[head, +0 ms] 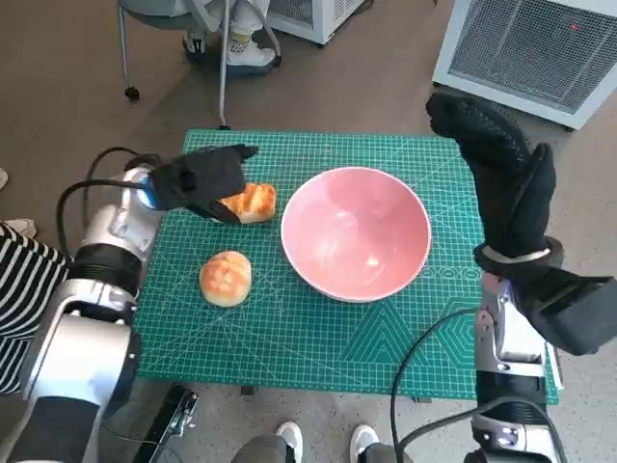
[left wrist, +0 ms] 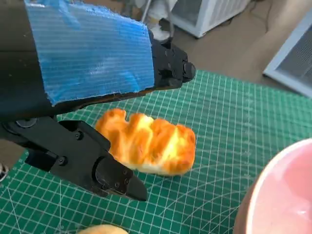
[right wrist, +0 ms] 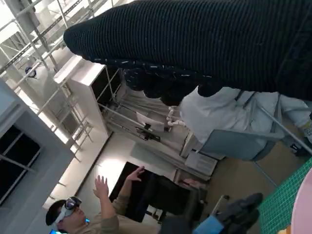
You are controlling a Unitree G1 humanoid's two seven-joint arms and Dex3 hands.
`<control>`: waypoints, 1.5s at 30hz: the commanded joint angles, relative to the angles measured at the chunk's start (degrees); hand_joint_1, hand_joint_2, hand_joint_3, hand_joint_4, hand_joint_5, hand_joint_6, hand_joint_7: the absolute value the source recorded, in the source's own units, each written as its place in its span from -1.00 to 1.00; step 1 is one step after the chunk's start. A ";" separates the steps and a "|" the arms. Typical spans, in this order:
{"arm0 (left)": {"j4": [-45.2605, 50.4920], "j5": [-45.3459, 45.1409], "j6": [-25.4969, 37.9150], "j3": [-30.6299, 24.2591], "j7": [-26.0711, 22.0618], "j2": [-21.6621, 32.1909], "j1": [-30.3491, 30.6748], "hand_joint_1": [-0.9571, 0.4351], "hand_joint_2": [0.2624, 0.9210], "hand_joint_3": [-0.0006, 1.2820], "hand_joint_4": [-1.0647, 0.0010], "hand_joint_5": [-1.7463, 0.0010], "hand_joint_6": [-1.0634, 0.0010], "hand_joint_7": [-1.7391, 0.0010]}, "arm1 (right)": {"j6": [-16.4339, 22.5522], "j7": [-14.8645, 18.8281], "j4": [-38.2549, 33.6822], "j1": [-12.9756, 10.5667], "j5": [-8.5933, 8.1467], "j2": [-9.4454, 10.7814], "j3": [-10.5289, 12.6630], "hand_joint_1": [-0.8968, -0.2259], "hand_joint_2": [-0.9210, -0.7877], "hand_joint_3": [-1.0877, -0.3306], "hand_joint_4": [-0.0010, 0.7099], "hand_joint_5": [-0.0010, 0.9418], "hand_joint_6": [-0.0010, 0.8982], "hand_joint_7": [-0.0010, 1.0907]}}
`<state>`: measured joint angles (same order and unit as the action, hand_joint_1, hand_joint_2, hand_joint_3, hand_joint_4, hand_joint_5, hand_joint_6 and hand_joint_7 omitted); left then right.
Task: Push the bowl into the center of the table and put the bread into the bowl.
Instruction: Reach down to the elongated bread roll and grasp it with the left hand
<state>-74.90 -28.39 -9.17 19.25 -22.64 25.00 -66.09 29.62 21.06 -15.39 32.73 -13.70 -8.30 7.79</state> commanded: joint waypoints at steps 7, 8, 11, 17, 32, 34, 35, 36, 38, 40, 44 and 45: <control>-1.71 -3.48 4.83 3.32 2.06 -3.23 -1.59 0.14 0.54 -0.99 0.89 1.00 0.70 1.00 | -1.11 -1.19 0.64 -2.14 0.22 -0.38 0.31 -0.41 -1.00 -0.03 -0.41 -0.98 -0.72 -0.19; -1.83 -3.87 5.25 3.65 2.33 -3.53 -1.61 0.13 0.54 -0.99 0.89 1.00 0.70 1.00 | -1.17 -1.29 0.90 -2.34 0.24 -0.42 0.34 -0.41 -1.00 -0.02 -0.41 -0.98 -0.72 -0.19; -2.00 -4.63 6.09 4.28 2.88 -4.14 -1.65 0.11 0.54 -1.00 0.91 1.00 0.70 1.00 | -1.29 -1.56 1.57 -2.82 0.37 -0.47 0.35 -0.41 -1.00 -0.01 -0.41 -0.98 -0.72 -0.20; -2.49 -6.03 7.24 5.63 4.38 -5.27 -1.35 0.10 0.54 -1.00 0.94 1.00 0.67 0.99 | -1.67 -2.17 3.30 -3.98 0.62 -0.67 0.38 -0.43 -1.00 0.00 -0.40 -0.98 -0.72 -0.20; -3.70 -9.00 7.70 8.45 7.82 -6.75 0.63 0.13 0.56 -0.99 0.69 0.96 0.44 0.95 | -0.82 -2.92 6.16 -7.21 1.02 -1.01 0.60 -0.42 -1.00 0.00 -0.40 -0.99 -0.76 -0.24; -3.78 -9.20 7.73 8.68 8.27 -6.88 0.91 0.15 0.57 -0.99 0.62 0.96 0.38 0.95 | -0.73 -2.96 6.43 -7.53 1.01 -1.08 0.69 -0.41 -1.00 -0.01 -0.40 -0.99 -0.76 -0.24; -3.84 -9.48 7.64 8.93 8.66 -6.95 1.16 0.16 0.57 -0.99 0.58 0.96 0.36 0.95 | -0.71 -3.00 6.61 -7.71 1.02 -1.13 0.75 -0.40 -1.00 -0.02 -0.40 -0.99 -0.76 -0.24; -3.89 -9.68 7.57 9.11 8.93 -6.98 1.35 0.17 0.57 -0.99 0.55 0.95 0.34 0.95 | -0.72 -3.04 6.79 -7.86 1.04 -1.15 0.79 -0.40 -1.00 -0.02 -0.40 -0.99 -0.76 -0.24; -3.99 -10.29 7.31 9.60 9.50 -7.01 1.71 0.19 0.59 -0.99 0.42 0.95 0.25 0.95 | -0.77 -3.14 7.10 -8.12 1.06 -1.21 0.89 -0.38 -1.00 -0.02 -0.41 -0.99 -0.76 -0.24; -4.07 -10.85 7.11 10.09 10.01 -7.06 2.00 0.20 0.61 -0.99 0.30 0.95 0.18 0.94 | -0.83 -3.25 7.34 -8.32 1.08 -1.28 0.98 -0.37 -1.00 -0.02 -0.41 -0.99 -0.75 -0.24; -4.23 -11.69 6.74 10.94 10.99 -7.09 2.54 0.22 0.68 -0.98 -0.03 0.92 -0.03 0.92 | -0.86 -3.61 7.81 -8.70 1.34 -1.33 1.05 -0.36 -1.00 -0.03 -0.41 -0.99 -0.75 -0.24; -4.26 -11.89 6.72 11.15 11.18 -7.10 2.57 0.23 0.69 -0.98 -0.07 0.91 -0.05 0.92 | -0.87 -3.71 7.90 -8.77 1.42 -1.34 1.07 -0.35 -1.00 -0.03 -0.41 -0.99 -0.75 -0.24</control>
<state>-78.11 -39.24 -2.02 29.44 -11.64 18.20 -65.20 29.16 17.95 -7.78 25.52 -13.12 -9.00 8.68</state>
